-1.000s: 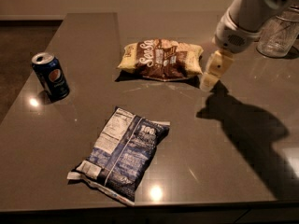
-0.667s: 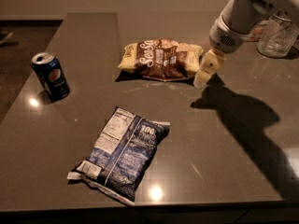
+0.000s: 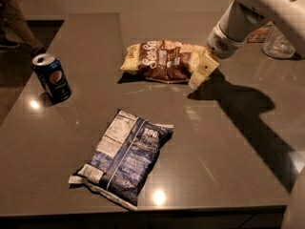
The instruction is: Move brown chip bag near blue chip bag
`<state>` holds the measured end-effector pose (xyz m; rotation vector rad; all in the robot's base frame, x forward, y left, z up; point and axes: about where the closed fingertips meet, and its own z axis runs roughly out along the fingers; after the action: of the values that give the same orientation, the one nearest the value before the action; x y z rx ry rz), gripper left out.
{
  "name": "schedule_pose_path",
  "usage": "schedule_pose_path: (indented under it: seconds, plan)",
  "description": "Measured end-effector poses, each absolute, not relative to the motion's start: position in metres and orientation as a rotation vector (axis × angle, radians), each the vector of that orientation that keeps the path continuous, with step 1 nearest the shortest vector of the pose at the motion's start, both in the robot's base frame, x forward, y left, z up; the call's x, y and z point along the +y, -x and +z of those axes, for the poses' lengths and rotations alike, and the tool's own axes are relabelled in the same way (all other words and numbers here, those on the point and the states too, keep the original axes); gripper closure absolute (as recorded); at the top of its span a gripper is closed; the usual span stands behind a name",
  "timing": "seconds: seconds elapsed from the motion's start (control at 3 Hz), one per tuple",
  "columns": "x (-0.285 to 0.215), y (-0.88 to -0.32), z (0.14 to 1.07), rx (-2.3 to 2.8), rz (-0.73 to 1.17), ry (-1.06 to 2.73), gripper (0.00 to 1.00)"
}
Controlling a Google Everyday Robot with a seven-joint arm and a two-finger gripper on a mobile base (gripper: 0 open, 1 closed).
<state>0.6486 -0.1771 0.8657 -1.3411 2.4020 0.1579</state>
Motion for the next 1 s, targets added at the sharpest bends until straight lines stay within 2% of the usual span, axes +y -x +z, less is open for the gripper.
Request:
schedule_pose_path:
  seconds: [0.67, 1.0]
  plan:
    - [-0.156, -0.659, 0.873, 2.405, 0.258, 1.268, 0.47]
    - [-0.137, -0.638, 0.901, 2.337, 0.320, 1.285, 0.78]
